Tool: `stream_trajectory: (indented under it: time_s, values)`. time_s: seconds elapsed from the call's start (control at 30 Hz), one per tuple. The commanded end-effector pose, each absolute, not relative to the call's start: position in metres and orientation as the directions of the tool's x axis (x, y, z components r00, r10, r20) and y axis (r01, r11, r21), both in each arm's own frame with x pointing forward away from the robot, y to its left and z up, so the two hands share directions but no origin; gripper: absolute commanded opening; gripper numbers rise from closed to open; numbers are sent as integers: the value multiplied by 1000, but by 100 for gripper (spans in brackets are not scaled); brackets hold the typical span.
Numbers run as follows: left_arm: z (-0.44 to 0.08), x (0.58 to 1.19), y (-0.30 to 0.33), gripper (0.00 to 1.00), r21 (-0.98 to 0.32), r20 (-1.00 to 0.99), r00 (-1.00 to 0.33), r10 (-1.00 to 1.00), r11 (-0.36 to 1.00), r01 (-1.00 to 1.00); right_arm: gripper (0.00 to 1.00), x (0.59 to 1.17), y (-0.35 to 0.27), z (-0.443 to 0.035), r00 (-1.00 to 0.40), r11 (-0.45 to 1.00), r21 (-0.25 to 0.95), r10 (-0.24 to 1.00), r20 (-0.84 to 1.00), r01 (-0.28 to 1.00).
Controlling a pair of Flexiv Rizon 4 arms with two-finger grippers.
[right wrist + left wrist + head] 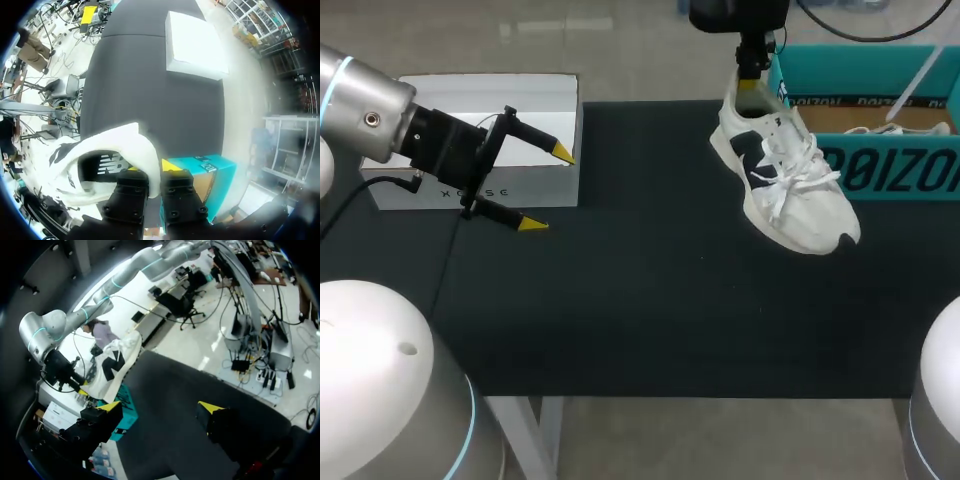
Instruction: Take the shoe out of the shoebox, open the shoe tongue, remove and reinsert the insole, then place the shoe into the shoebox
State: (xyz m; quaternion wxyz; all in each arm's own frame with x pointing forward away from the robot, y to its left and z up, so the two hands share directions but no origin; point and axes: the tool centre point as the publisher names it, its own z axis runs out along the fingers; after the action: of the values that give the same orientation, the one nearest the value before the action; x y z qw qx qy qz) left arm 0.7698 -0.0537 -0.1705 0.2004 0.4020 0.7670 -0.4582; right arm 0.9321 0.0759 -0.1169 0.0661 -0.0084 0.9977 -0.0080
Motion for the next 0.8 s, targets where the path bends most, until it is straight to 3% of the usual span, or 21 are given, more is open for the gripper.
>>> stream_trajectory:
  time_s: [0.03,0.2,0.5,0.67,0.73,0.8]
  values:
    - [-170,770,-53,100,-541,-674,-596,436,258,800,0,932,75,-117,-991,1000,-17,-18,-133,-16]
    - [-170,770,-53,100,-541,-674,-596,436,258,800,0,932,75,-117,-991,1000,-17,-18,-133,-16]
    - [-170,770,-53,100,-541,-674,-596,436,258,800,0,1021,18,-110,-819,830,121,558,-137,545]
    - [-170,770,-53,100,-541,-674,-596,436,258,800,0,1056,-34,-111,-635,634,140,772,-43,761]
    - [-170,770,-53,100,-541,-674,-596,436,258,800,0,1069,-63,-114,-488,494,129,870,-73,860]
    - [-170,770,-53,100,-541,-674,-596,436,258,800,0,1069,-63,-114,-488,494,129,870,-73,860]
